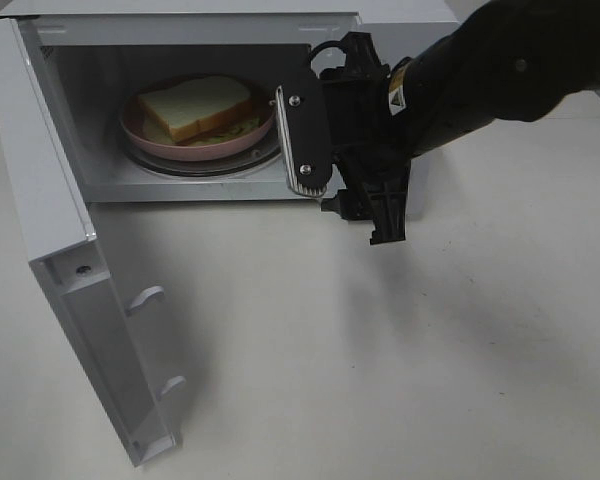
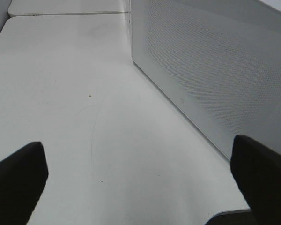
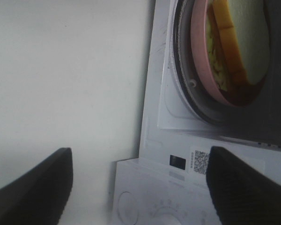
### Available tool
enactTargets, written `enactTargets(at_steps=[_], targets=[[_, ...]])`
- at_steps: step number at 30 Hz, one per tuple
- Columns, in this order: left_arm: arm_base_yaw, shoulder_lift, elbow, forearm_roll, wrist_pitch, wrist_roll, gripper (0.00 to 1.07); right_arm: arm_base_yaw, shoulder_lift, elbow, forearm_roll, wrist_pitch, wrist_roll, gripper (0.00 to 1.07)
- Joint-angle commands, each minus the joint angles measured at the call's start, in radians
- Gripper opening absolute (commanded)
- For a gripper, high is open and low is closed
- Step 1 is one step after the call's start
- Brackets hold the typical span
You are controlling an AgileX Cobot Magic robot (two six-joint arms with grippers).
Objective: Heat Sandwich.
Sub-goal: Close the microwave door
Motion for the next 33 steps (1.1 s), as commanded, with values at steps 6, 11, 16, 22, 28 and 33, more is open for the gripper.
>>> enactTargets(at_steps=[6,11,16,22,28,33], targets=[[-0.005,-0.022,0.003,0.002,-0.008,-0.001,1.00,-0.002,-0.152,0.133,-0.001,0.016,0.200,0.76],[-0.005,-0.022,0.003,0.002,-0.008,-0.001,1.00,-0.002,-0.234,0.178,0.000,0.039,0.367,0.77],[-0.005,-0.022,0.003,0.002,-0.008,-0.001,1.00,-0.002,-0.284,0.187,0.024,0.128,0.534,0.76],[-0.005,-0.022,0.003,0.002,-0.008,-0.001,1.00,-0.002,-0.341,0.187,0.026,0.311,0.792,0.76],[-0.005,-0.022,0.003,0.002,-0.008,-0.001,1.00,-0.002,-0.406,0.187,0.030,0.505,1.005,0.76],[-0.005,-0.022,0.003,0.002,-0.008,-0.001,1.00,-0.002,-0.473,0.187,0.060,0.638,1.031,0.76]])
